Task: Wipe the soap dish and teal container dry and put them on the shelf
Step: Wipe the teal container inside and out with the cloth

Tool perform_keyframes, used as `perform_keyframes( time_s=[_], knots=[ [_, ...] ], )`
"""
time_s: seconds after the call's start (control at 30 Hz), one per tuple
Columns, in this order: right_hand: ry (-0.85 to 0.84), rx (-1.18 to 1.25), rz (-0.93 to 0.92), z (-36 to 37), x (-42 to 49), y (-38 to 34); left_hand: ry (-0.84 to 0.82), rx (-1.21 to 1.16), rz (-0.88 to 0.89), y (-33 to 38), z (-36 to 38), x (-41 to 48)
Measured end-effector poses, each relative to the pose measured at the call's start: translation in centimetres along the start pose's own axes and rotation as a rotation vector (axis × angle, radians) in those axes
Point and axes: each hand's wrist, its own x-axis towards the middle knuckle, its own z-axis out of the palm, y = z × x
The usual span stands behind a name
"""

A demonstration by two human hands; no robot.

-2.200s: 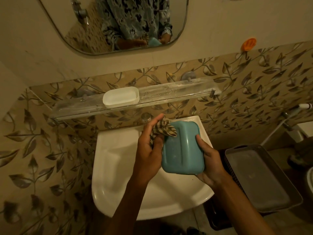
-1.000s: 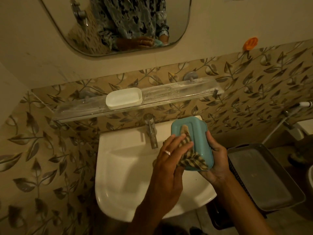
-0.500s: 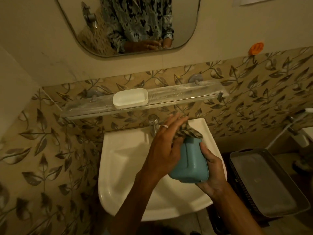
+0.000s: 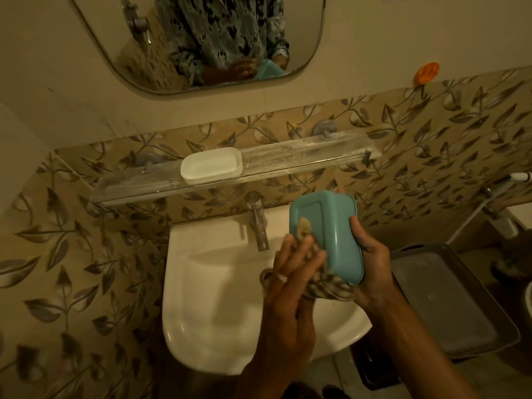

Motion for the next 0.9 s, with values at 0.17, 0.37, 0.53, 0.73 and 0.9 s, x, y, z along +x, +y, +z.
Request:
perform_keyframes(
  time_s=[0.17, 0.37, 0.53, 0.73, 0.9],
  knots=[
    [-0.015, 0.023, -0.010, -0.2, 0.3, 0.9, -0.101, 0.182, 0.083, 1.1, -0.1, 3.0],
    [-0.009, -0.042, 0.039, -0.4, -0.2, 2.0, -0.049, 0.131, -0.119, 0.1, -1.1, 8.0],
    [-0.052, 0.015, 0.005, -0.5, 0.0, 2.4, -0.023, 0.066, -0.172, -0.4, -0.9, 7.8],
    [-0.036, 0.044, -0.027, -0.2, 0.9, 2.0, -0.009, 0.010, -0.139, -0.1, 0.1, 3.2],
    [0.002, 0.118, 0.031, -0.1, 0.9, 1.9, -0.063, 0.241, 0.102, 0.5, 0.1, 1.3]
  ],
)
